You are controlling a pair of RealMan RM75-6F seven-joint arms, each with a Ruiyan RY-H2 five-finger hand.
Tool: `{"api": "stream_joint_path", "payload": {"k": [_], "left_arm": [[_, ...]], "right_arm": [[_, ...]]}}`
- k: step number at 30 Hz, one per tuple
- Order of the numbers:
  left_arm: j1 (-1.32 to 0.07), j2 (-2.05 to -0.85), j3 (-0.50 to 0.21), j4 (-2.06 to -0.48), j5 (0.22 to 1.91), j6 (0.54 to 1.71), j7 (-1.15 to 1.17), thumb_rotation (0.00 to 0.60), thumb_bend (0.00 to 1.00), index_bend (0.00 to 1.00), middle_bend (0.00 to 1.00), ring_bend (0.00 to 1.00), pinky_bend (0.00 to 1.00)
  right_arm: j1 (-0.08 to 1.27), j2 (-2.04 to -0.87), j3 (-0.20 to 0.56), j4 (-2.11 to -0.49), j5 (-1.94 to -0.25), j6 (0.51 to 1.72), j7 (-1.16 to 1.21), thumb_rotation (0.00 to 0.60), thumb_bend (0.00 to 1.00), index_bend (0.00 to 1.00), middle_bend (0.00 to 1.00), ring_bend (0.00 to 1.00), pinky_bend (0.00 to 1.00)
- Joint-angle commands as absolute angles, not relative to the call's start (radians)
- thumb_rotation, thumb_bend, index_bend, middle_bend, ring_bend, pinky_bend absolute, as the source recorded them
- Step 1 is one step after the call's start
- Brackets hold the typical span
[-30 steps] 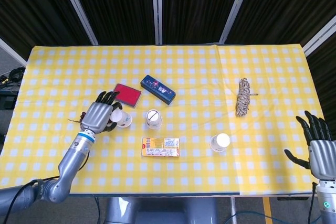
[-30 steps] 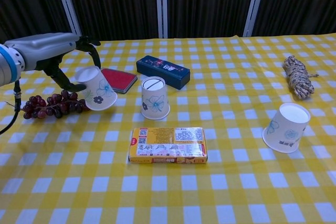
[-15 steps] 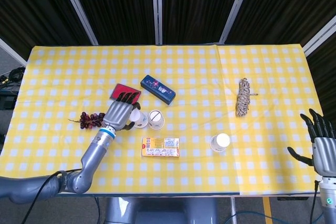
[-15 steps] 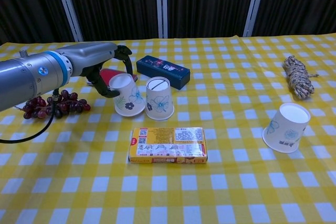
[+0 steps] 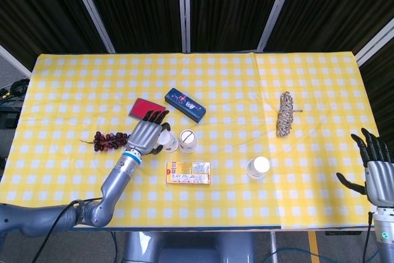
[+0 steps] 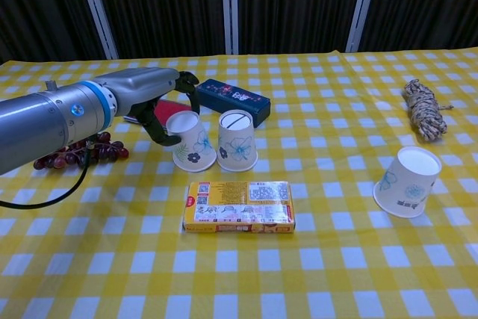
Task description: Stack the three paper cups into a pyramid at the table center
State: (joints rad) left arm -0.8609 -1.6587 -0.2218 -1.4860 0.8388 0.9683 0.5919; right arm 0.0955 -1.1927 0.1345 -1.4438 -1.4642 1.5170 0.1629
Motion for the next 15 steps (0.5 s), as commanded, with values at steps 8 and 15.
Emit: {"api": "stream_joint_path", "payload": {"k": [8, 15], "left_arm": [[-0.846, -1.652, -0.203, -1.489, 0.892, 0.983, 0.531, 0.600, 0.29, 0.02, 0.00, 0.00, 0.00], [-0.774, -1.564, -0.174, -1.603, 1.016, 1.071, 0.438, 0.600, 0.29, 0.02, 0.00, 0.00, 0.00]], "right_arm": [[0.095, -1.193, 0.129, -1.448, -1.470, 1.518, 0.150, 0.600, 0.06, 0.16, 0.00, 0.00, 0.00], [0.096, -1.196, 0.129, -1.439, -1.467, 1.513, 0.151, 0.600, 0.06, 0.16, 0.00, 0.00, 0.00]]}}
